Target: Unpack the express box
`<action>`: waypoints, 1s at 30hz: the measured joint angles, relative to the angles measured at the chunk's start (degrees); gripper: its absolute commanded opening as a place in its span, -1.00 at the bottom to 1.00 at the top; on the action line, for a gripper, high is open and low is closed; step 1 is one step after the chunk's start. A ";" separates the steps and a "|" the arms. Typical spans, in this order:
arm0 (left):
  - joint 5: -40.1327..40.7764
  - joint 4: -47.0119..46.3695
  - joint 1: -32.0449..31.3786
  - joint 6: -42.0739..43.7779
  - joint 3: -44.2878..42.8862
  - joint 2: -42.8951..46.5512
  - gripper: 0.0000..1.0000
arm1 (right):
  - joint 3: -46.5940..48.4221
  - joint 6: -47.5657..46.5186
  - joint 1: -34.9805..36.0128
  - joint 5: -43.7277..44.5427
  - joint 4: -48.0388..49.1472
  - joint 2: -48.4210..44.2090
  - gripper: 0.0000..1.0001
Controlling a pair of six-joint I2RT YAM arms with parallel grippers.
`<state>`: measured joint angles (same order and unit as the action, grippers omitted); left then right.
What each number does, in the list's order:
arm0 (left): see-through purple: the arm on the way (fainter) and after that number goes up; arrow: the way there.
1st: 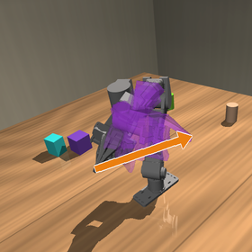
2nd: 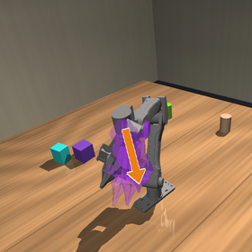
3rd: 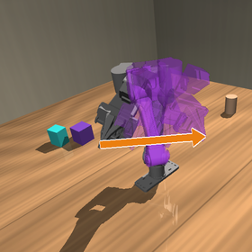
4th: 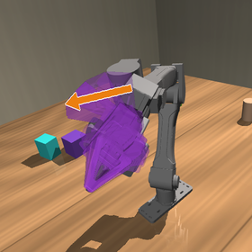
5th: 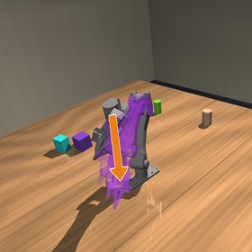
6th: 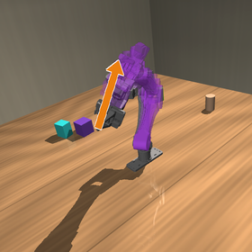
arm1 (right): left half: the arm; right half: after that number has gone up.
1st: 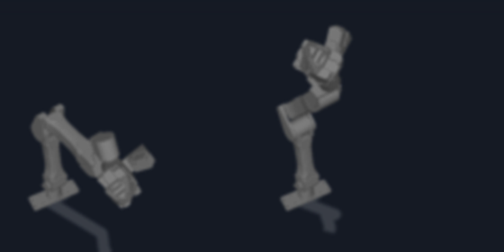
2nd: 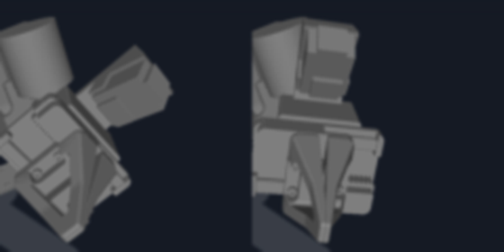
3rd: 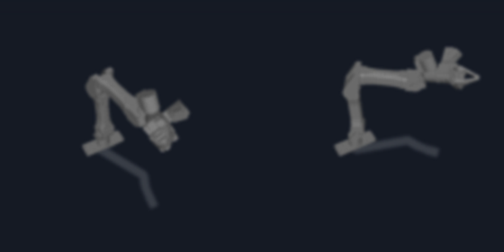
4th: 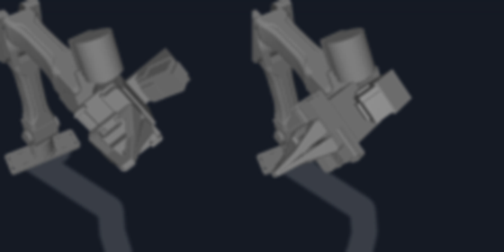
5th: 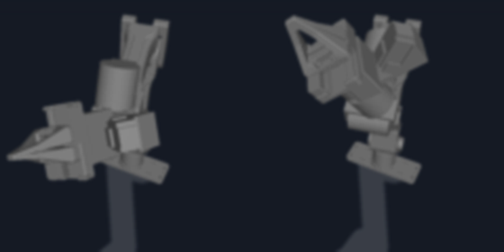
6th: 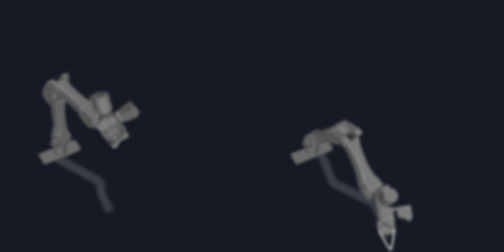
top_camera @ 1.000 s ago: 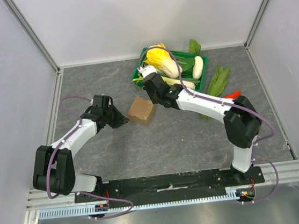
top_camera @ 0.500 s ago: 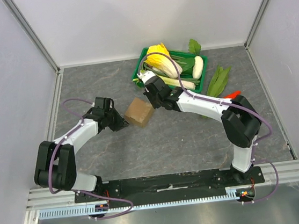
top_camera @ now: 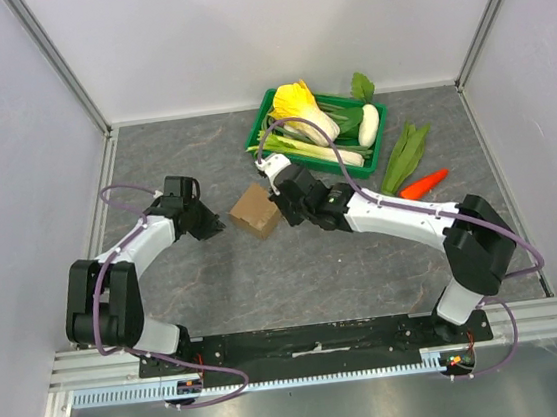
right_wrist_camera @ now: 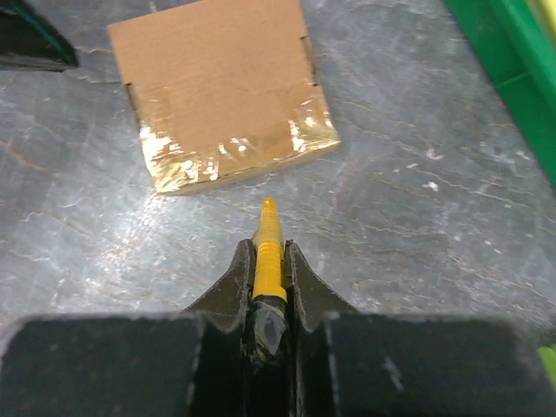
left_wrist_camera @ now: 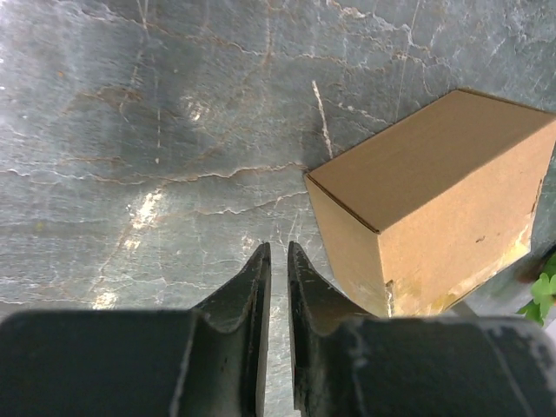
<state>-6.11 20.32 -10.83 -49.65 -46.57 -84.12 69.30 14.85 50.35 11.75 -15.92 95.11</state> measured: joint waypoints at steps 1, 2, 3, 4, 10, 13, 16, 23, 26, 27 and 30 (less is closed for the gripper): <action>0.13 0.22 0.26 0.00 -0.11 0.02 -0.62 | -0.02 0.17 0.46 1.46 -0.17 -0.26 -1.00; 0.26 0.42 0.31 0.00 -0.17 0.04 -0.62 | 0.00 0.35 0.61 3.23 -0.52 -0.55 -1.00; 0.37 0.63 0.39 0.00 -0.22 0.07 -0.62 | 0.09 0.50 0.61 5.31 -1.14 -0.81 -1.00; 0.50 0.68 0.42 -0.02 -0.22 0.07 -0.61 | 0.33 0.52 0.42 7.39 -1.90 -1.05 -1.00; 0.74 0.81 0.44 -0.04 -0.22 0.07 -0.62 | 5.29 -0.35 -1.99 14.14 -3.19 0.33 -1.00; 0.70 0.79 0.44 -0.04 -0.22 0.07 -0.62 | 9.29 -1.55 -3.21 14.47 -1.25 3.98 -1.00; 0.57 0.70 0.46 -0.07 -0.22 0.00 -0.61 | 12.17 -2.84 -3.89 12.90 0.79 8.90 -1.00; -0.94 -0.68 0.48 0.02 -1.38 -3.43 -0.60 | 12.85 -1.75 -3.85 5.22 -0.68 13.00 -1.00; -2.08 -1.64 0.48 0.31 -3.21 -6.47 -0.61 | 12.70 0.15 -3.56 2.80 -1.31 12.35 -1.00; -2.64 -2.23 0.48 0.46 -3.80 -7.45 -0.61 | 12.52 0.55 -3.34 2.14 -1.51 11.85 -1.00; -3.56 -3.10 0.55 1.14 -4.72 -9.09 -0.61 | 11.52 1.22 -1.99 1.18 -2.19 9.73 -1.00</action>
<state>-9.67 17.21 -10.28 -48.51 -51.29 -93.21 80.82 16.08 48.36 12.93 -18.11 104.84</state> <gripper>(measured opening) 0.196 0.140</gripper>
